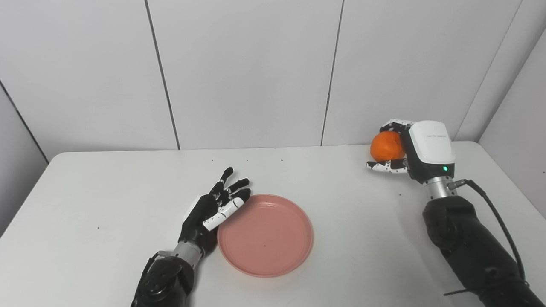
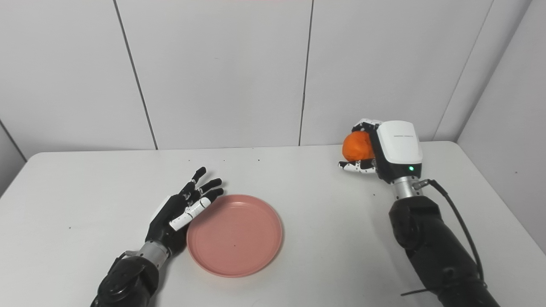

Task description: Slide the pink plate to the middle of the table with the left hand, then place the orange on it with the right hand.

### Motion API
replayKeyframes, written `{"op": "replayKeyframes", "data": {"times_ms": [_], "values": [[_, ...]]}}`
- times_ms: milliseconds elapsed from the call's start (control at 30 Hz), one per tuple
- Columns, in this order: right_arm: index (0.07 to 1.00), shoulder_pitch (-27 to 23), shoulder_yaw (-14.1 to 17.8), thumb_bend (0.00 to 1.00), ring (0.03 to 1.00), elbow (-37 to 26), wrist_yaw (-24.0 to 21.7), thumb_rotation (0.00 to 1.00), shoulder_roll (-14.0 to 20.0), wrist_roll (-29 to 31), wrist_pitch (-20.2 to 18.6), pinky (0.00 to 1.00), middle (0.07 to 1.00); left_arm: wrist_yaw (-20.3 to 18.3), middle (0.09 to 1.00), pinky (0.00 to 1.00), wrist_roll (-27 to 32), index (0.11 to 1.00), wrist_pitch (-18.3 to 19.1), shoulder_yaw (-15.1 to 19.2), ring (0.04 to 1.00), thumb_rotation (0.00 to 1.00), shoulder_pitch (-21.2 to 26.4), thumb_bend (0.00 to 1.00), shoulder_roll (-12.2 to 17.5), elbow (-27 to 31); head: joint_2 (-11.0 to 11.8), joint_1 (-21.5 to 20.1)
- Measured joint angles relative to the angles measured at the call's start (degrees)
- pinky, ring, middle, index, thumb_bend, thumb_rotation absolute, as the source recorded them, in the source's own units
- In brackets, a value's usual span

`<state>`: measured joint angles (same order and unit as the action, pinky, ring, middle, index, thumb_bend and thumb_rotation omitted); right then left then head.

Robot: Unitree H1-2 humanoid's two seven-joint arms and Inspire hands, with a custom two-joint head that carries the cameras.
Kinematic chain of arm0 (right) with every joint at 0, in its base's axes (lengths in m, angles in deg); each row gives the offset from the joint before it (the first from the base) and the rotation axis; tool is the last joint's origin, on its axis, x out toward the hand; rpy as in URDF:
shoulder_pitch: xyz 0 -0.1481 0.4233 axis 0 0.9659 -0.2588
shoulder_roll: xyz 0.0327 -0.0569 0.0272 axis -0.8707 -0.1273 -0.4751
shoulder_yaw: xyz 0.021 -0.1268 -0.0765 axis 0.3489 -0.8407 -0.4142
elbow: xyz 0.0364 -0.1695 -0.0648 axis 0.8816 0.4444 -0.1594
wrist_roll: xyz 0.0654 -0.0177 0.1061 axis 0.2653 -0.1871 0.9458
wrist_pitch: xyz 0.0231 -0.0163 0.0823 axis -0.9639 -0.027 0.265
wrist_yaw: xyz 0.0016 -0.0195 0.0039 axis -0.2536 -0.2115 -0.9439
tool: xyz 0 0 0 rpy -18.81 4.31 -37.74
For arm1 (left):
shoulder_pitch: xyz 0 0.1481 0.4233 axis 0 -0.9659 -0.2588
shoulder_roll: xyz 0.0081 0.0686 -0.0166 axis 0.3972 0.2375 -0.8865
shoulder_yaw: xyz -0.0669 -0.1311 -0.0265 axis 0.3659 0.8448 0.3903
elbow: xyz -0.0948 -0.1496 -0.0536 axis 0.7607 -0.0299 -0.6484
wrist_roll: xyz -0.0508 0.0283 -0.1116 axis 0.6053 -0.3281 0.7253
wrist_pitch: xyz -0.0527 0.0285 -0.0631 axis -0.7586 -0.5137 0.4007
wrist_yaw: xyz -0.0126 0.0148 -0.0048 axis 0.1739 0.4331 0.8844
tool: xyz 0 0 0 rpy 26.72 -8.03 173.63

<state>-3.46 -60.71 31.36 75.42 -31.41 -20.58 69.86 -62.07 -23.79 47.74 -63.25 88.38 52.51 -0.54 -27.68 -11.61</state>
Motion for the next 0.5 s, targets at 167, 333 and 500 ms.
{"op": "replayKeyframes", "data": {"times_ms": [167,333,500], "values": [[0.479,-0.1,0.0,0.51,0.264,-4.4,-2.6,0.17,-0.2,0.1,0.1,0.21,0.351,0.0,0.880,0.84,0.0,1.000,-0.4,-0.1,0.853,0.37,0.0,0.69,-0.3,-0.2,-0.1,1.1],[0.479,0.2,0.1,0.51,0.263,-9.2,-4.9,0.16,-0.8,0.4,0.1,0.20,0.354,0.5,0.970,0.85,-0.1,1.000,-2.2,0.3,0.890,0.38,0.0,0.67,-1.1,-1.2,-0.1,1.9],[0.480,1.0,0.0,0.51,0.271,-15.6,-8.4,0.16,-2.3,0.4,0.1,0.21,0.365,2.0,1.000,0.90,-0.7,1.000,-4.0,0.5,0.971,0.60,0.0,0.73,-2.0,-1.7,-0.1,2.3]]}}
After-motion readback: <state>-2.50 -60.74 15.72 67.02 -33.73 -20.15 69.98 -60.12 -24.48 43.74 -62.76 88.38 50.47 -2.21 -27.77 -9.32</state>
